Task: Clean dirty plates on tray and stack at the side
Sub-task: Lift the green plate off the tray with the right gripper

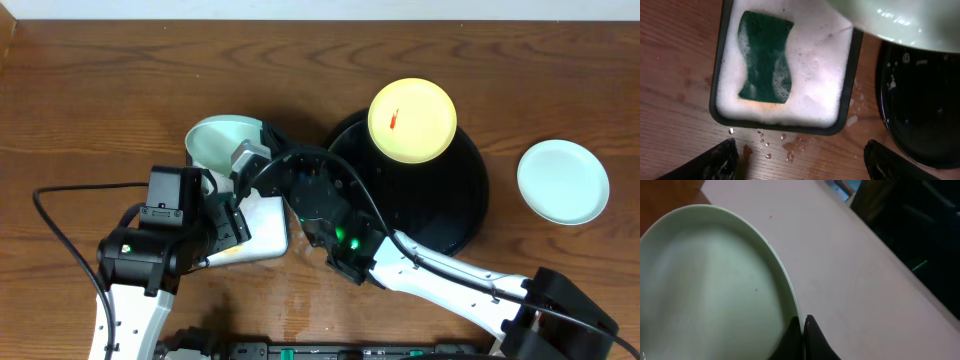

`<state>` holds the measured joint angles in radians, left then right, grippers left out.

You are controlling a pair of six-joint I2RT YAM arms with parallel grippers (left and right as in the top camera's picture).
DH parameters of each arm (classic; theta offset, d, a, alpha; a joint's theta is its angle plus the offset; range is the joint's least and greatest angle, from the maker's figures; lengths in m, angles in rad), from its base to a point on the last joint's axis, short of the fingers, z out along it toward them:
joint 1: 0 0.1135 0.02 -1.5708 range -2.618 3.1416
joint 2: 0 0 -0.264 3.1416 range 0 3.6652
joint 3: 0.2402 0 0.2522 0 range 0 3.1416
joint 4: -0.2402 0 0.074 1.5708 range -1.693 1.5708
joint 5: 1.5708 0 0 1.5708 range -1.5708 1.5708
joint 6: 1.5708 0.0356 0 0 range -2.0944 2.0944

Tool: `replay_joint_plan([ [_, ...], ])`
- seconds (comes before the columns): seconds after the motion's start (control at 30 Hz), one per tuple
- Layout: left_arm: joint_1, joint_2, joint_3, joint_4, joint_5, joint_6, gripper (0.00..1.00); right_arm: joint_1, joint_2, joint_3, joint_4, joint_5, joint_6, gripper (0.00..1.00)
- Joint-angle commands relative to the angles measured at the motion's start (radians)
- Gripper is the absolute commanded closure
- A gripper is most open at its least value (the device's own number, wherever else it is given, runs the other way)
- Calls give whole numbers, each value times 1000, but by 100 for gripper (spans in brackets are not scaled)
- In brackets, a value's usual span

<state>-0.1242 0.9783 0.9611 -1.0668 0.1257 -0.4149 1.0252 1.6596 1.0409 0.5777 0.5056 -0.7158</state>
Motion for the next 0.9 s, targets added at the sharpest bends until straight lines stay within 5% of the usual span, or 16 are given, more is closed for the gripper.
replay_joint_plan([
  [0.0, 5, 1, 20, -2, 2, -5, 19, 4, -22, 25, 18, 18, -51, 99],
  [0.87, 5, 1, 20, -2, 2, -5, 19, 4, -21, 25, 35, 18, -44, 99],
])
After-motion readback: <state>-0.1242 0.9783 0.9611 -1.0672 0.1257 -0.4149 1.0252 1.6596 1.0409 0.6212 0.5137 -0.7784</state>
